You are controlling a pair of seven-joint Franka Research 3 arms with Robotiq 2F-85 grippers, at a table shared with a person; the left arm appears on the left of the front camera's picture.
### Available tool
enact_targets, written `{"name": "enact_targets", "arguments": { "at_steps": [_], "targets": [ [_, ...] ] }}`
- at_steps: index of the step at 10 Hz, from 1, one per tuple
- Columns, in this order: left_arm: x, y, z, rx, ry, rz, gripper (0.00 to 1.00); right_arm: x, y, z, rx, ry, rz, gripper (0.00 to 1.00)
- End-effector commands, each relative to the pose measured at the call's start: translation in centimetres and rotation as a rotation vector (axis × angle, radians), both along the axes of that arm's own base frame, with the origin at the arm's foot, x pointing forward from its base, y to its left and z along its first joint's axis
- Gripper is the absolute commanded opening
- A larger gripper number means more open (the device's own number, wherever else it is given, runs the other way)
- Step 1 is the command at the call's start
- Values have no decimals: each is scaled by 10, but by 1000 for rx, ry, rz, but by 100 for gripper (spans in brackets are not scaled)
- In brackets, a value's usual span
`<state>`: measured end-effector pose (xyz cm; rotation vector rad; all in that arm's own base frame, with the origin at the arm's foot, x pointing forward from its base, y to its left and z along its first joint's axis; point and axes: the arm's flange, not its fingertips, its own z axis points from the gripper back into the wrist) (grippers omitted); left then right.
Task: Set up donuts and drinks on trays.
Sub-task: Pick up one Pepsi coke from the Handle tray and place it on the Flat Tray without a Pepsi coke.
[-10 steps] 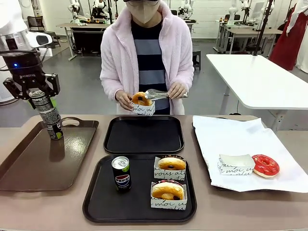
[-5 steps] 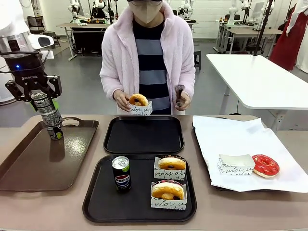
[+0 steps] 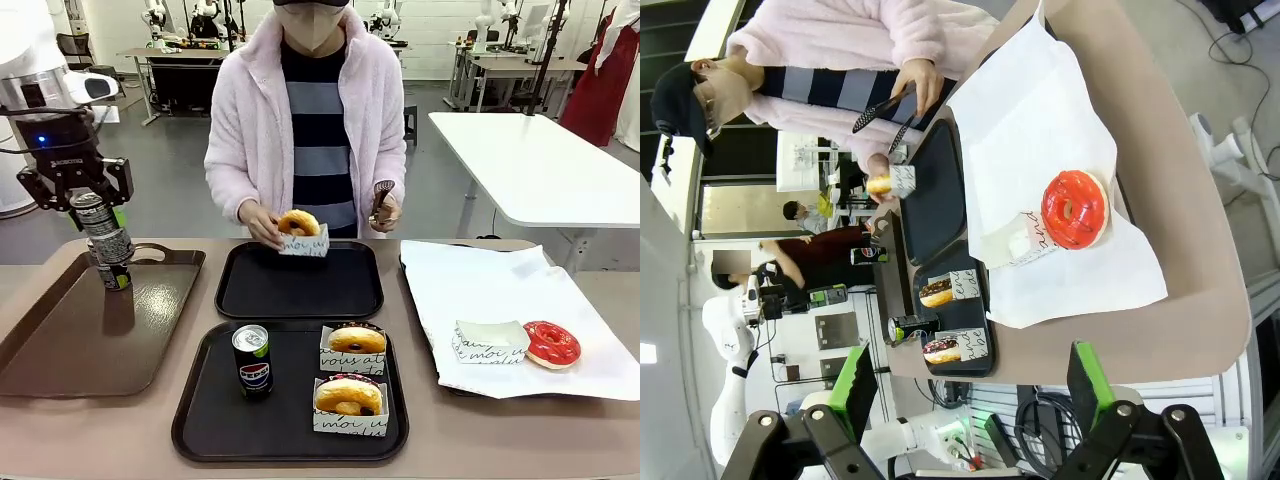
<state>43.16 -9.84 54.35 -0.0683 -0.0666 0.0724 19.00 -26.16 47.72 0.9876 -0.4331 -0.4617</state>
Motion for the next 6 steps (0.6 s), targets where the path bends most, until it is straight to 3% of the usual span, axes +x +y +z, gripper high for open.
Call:
{"name": "enact_targets", "arguments": {
  "at_steps": [1, 6],
  "targets": [
    [10, -25, 13, 53, -39, -88, 59, -2, -1, -1, 3, -2, 8, 100],
    [43, -111, 29, 159, -36, -208, 59, -2, -1, -1, 3, -2, 8, 100]
  ]
}}
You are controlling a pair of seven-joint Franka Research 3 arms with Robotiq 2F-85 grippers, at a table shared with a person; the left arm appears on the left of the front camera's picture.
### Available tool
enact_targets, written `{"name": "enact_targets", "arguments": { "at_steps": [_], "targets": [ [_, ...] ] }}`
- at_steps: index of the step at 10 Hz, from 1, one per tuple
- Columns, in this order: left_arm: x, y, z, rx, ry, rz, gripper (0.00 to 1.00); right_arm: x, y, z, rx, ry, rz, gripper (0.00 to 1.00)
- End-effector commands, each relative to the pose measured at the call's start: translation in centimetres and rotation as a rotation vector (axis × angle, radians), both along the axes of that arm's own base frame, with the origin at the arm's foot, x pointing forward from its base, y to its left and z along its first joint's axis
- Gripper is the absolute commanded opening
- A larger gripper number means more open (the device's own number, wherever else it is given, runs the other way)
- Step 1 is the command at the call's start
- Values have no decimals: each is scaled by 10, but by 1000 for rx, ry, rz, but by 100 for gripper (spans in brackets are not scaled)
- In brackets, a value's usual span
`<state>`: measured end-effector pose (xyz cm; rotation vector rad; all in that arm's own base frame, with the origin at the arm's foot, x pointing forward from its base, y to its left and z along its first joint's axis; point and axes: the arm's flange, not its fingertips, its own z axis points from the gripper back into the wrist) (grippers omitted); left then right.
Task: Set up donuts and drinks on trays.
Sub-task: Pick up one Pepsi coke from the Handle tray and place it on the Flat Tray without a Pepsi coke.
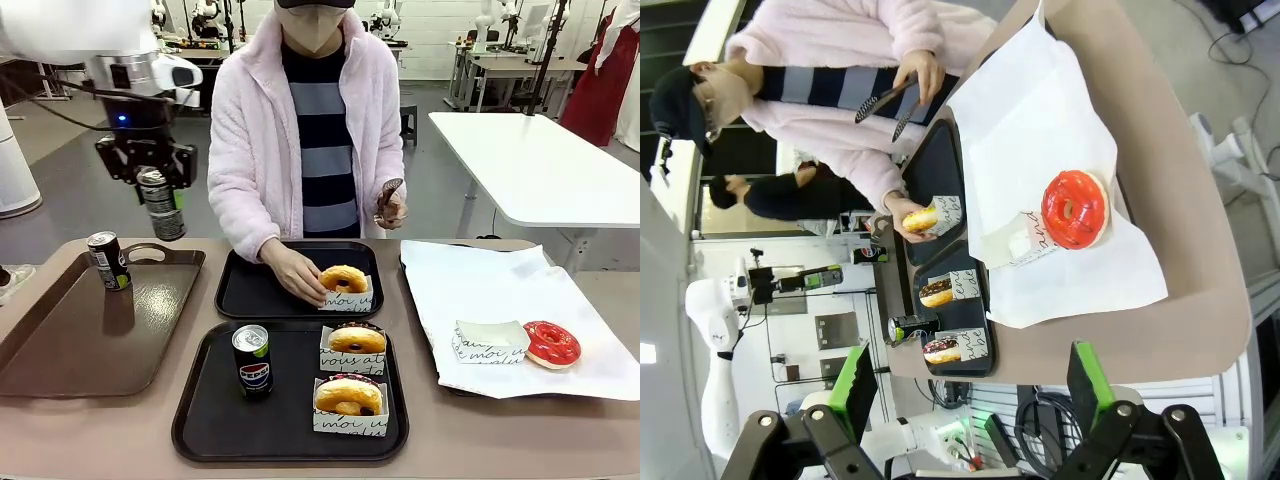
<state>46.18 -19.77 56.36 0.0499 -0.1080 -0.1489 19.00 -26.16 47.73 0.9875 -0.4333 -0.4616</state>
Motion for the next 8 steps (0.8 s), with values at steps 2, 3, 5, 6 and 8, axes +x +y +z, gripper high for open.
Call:
{"name": "enact_targets", "arguments": {
  "at_steps": [2, 3, 5, 6, 8],
  "targets": [
    [23, -43, 4, 30, -13, -23, 59, -2, -1, -1, 3, -1, 8, 100],
    [26, -55, 2, 20, -23, -35, 59, -2, -1, -1, 3, -1, 8, 100],
    [29, -72, -6, 8, -13, -78, 59, -2, -1, -1, 3, -1, 8, 100],
    [23, -65, -9, -2, 15, -104, 59, -2, -1, -1, 3, -1, 8, 100],
    [-42, -17, -8, -6, 32, -225, 59, -2, -1, -1, 3, -1, 8, 100]
  ]
}}
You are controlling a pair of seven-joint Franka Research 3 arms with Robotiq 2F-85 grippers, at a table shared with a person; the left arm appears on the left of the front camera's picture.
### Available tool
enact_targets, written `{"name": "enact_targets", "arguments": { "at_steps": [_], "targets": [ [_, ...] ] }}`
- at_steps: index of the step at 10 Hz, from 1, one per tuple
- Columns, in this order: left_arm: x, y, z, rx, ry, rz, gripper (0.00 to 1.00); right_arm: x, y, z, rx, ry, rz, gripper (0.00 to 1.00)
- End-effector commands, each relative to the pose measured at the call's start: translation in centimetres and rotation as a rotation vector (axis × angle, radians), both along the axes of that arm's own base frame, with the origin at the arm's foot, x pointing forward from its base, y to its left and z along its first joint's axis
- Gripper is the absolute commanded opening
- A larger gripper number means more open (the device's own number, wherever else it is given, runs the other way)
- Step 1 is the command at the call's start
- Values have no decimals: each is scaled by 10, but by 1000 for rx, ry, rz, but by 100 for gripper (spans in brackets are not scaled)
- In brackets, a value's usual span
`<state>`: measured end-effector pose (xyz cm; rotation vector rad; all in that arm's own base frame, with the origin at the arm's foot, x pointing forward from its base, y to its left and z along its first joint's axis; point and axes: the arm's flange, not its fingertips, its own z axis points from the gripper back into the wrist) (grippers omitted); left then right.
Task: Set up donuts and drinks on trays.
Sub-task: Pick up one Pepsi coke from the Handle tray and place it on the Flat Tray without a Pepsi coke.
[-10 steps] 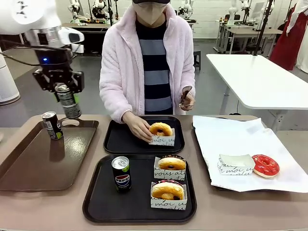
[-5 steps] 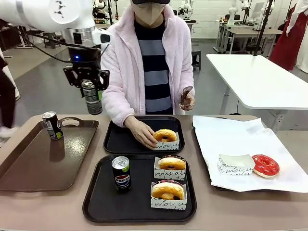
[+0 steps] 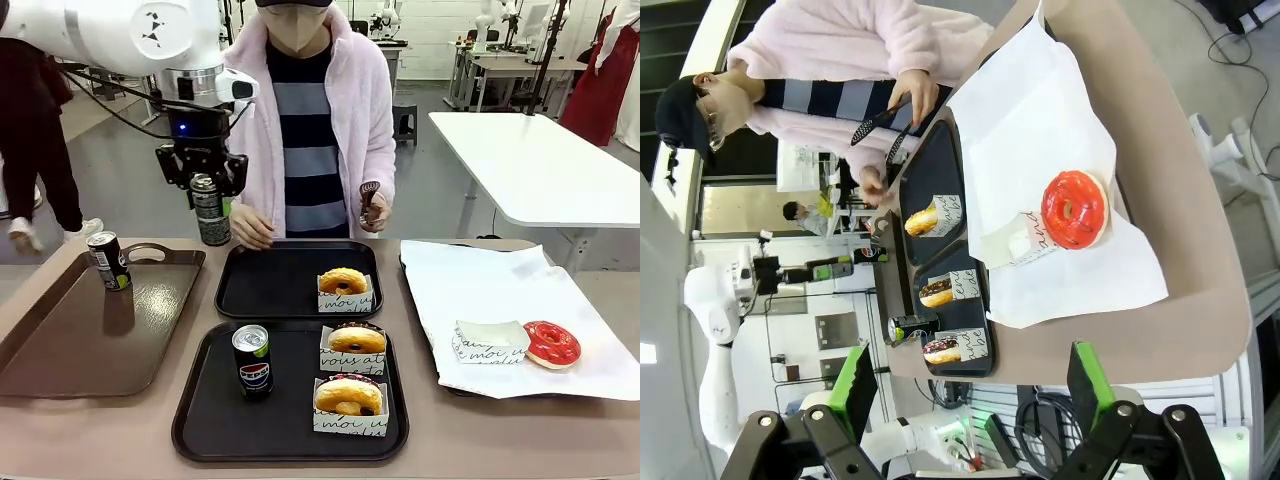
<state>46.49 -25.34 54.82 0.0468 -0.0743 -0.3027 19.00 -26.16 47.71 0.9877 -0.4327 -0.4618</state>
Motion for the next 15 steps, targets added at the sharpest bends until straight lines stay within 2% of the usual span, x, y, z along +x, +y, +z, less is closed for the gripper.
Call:
{"name": "enact_targets", "arguments": {
  "at_steps": [1, 2, 3, 5, 7, 8, 15],
  "targets": [
    [-86, 68, 11, -30, -26, -143, 59, -2, -1, -1, 3, -2, 8, 100],
    [-126, 87, 10, -40, -63, -207, 59, -2, -1, -1, 3, -2, 8, 100],
    [-140, 92, 7, -11, -72, -240, 59, -2, -1, -1, 3, -2, 8, 100],
    [-143, 87, 2, -4, -63, -241, 59, -2, -1, -1, 3, -2, 8, 100],
    [-128, 83, 1, 23, -39, -196, 59, -2, -1, -1, 3, -2, 8, 100],
    [-153, 94, 1, 10, -53, -236, 59, -2, -1, -1, 3, -2, 8, 100],
    [-153, 94, 1, 10, -53, -236, 59, -2, -1, -1, 3, -2, 8, 100]
  ]
}}
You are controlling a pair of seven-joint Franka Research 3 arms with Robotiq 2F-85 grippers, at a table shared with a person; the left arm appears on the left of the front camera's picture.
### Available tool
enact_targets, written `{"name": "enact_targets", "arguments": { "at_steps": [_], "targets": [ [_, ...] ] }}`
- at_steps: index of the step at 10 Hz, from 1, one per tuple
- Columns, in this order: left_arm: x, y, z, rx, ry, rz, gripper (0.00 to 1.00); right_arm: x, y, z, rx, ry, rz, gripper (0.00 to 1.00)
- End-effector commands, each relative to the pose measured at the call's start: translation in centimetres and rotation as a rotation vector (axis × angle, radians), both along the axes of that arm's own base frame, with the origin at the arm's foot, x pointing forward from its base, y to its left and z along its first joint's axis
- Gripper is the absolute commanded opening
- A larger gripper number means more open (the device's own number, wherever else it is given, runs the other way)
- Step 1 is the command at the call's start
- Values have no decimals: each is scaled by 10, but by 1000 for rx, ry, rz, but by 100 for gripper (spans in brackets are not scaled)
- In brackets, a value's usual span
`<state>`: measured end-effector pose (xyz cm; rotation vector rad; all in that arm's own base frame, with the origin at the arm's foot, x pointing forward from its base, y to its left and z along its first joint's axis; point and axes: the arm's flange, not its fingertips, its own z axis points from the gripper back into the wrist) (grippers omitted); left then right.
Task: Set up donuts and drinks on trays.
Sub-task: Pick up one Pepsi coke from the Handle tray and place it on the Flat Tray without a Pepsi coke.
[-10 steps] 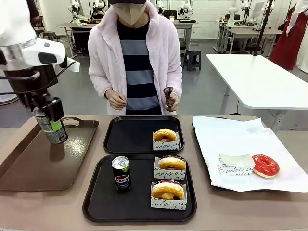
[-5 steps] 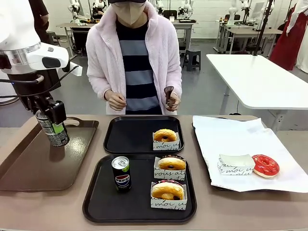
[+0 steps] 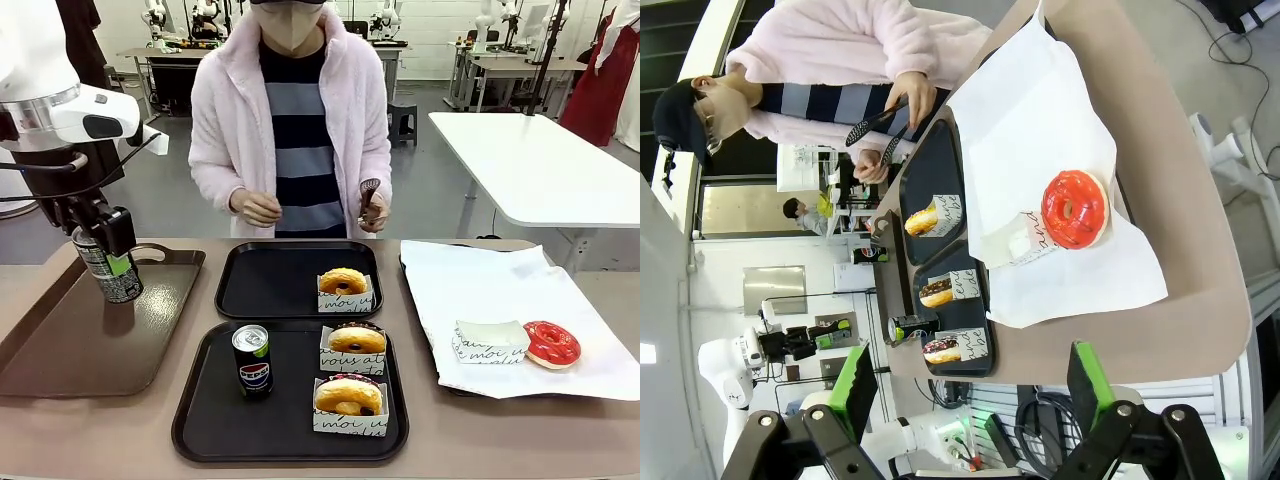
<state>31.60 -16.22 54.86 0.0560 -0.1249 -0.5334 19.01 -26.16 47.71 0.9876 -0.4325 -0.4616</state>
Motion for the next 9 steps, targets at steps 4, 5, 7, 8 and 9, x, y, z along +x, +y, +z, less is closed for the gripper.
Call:
{"name": "enact_targets", "arguments": {
  "at_steps": [4, 5, 7, 8, 9],
  "targets": [
    [47, -18, -10, -75, 20, -48, 59, -2, -1, -1, 3, -2, 8, 100],
    [60, -27, -14, -97, 33, -36, 59, -2, -1, -1, 3, -2, 8, 100],
    [86, -40, -19, -123, 49, -41, 59, -2, -1, -1, 3, -2, 8, 100],
    [93, -44, -24, -133, 58, -31, 59, -2, -1, -1, 3, -2, 8, 100],
    [84, -46, -25, -133, 74, -54, 59, -2, -1, -1, 3, -2, 8, 100]
  ]
}}
